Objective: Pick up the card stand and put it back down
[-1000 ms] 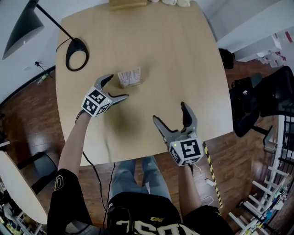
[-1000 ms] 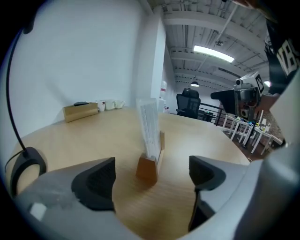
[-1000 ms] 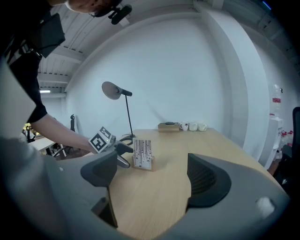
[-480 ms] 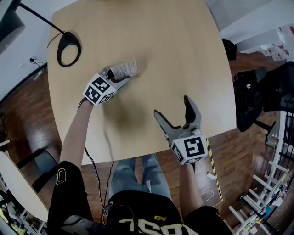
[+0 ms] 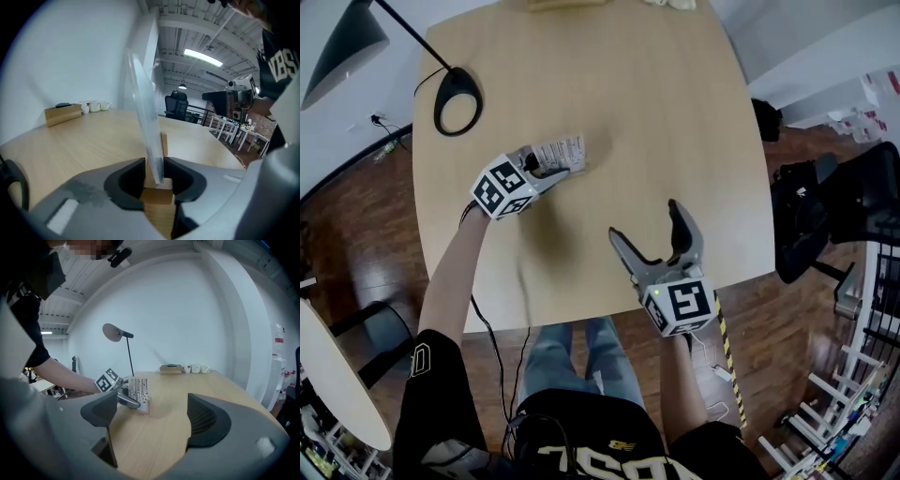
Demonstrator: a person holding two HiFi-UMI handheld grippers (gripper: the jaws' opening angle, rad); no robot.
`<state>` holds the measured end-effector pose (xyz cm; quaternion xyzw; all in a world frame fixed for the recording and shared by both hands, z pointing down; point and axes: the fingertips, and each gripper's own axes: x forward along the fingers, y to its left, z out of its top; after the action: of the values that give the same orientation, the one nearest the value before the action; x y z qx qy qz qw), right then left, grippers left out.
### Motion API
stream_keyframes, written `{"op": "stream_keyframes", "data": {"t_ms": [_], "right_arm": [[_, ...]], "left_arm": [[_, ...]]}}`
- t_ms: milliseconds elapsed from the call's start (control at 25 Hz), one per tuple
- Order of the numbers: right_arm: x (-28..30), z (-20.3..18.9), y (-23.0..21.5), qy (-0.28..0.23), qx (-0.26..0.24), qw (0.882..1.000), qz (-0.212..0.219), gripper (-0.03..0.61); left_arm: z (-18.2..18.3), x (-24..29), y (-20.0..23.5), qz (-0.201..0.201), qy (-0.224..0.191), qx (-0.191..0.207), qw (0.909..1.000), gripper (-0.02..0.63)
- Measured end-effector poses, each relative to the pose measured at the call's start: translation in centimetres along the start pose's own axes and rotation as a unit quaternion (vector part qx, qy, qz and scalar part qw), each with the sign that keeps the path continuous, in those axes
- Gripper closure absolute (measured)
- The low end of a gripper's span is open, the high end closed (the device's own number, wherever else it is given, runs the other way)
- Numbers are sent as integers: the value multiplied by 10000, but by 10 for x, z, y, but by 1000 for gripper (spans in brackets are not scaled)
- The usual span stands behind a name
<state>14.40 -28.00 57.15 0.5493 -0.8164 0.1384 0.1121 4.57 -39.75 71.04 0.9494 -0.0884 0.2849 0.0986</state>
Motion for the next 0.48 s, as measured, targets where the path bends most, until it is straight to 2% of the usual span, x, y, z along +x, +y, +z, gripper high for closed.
{"op": "stream_keyframes", "data": {"t_ms": [240,480], "right_arm": [[-4,42,20,-339,-101,9993,139,112],[-13,89,38,-776,-182,9964,288,112]], "left_arm": [[53,-57,-13,146,-165,253,9994,485],[129,-139,-19,929,-603,359,9932,483]]}}
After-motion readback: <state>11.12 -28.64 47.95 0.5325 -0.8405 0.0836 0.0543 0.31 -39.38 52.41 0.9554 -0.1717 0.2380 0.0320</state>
